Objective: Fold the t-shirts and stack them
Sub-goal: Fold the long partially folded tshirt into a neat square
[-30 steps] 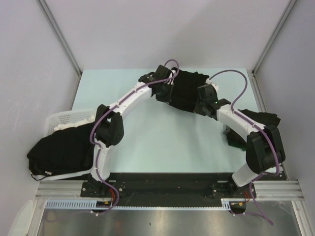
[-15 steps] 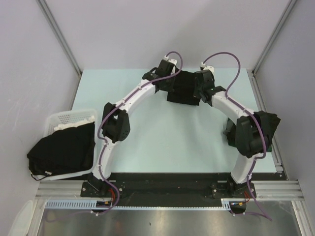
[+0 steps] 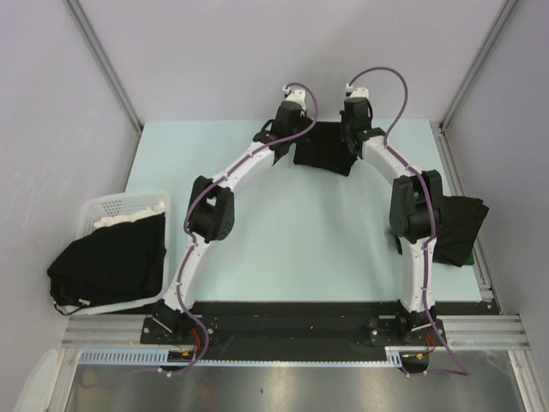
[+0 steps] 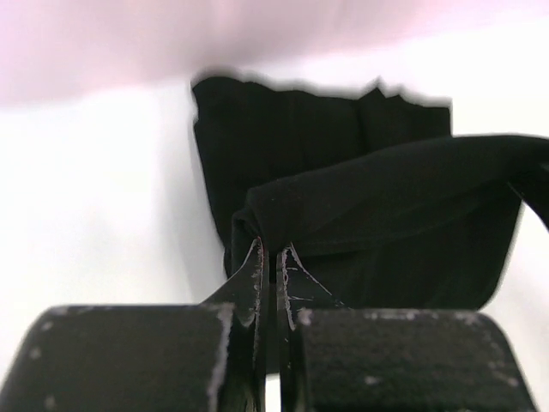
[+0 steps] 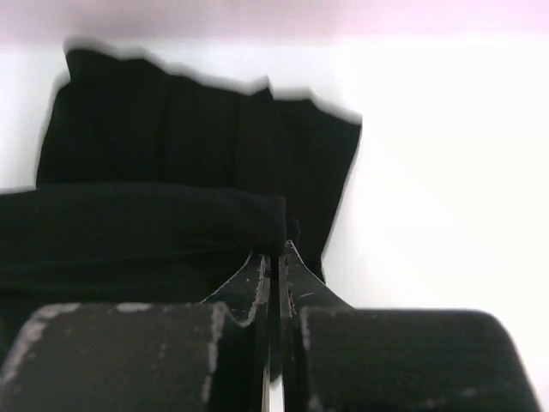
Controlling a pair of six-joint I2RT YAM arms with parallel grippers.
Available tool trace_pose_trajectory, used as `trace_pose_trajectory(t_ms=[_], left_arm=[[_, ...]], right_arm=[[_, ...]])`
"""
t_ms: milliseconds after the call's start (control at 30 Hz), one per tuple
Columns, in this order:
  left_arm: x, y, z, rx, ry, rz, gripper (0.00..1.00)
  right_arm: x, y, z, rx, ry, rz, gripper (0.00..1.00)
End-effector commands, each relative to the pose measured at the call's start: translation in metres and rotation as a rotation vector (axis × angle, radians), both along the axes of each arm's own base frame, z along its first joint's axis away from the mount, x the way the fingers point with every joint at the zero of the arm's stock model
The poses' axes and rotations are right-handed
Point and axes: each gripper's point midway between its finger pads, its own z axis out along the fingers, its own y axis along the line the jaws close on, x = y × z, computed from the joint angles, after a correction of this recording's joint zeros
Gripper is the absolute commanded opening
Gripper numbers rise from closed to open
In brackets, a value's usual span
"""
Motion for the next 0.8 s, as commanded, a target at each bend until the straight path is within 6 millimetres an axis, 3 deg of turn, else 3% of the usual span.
trace_pose_trajectory(t_ms=[0,33,67,167,367,500,767], left_arm=[[0.056,0.029,0.073,-0.118,-0.269,0.133,0.00],[0.059,0.027,0.088,-0.134,-0.304,0.130,0.00],[0.063,0.024,0.080,-0.132,-0.300,0.129,0.00],[0.069,0.025,0.084,-0.181,-0.306,0.133,0.00],[0.078,0.036,0.064,-0.274,-0.233,0.157,0.00],[0.078,0.041,0.039,-0.292,-0.150,0.164,0.00],[0.075,0.036,0.028,-0.332,-0.093,0.112,0.03]], right_arm=[[0.050,-0.052,0.032,-0.044,-0.128,-0.098,0.00],[0.054,-0.055,0.032,-0.032,-0.133,-0.099,0.00],[0.059,-0.063,0.028,-0.027,-0.137,-0.110,0.00],[0.069,-0.067,0.031,-0.019,-0.174,-0.107,0.00],[0.094,-0.073,0.033,0.019,-0.242,-0.106,0.00],[0.105,-0.075,0.028,0.032,-0.272,-0.111,0.00],[0.112,-0.080,0.024,0.009,-0.285,-0.121,0.00]])
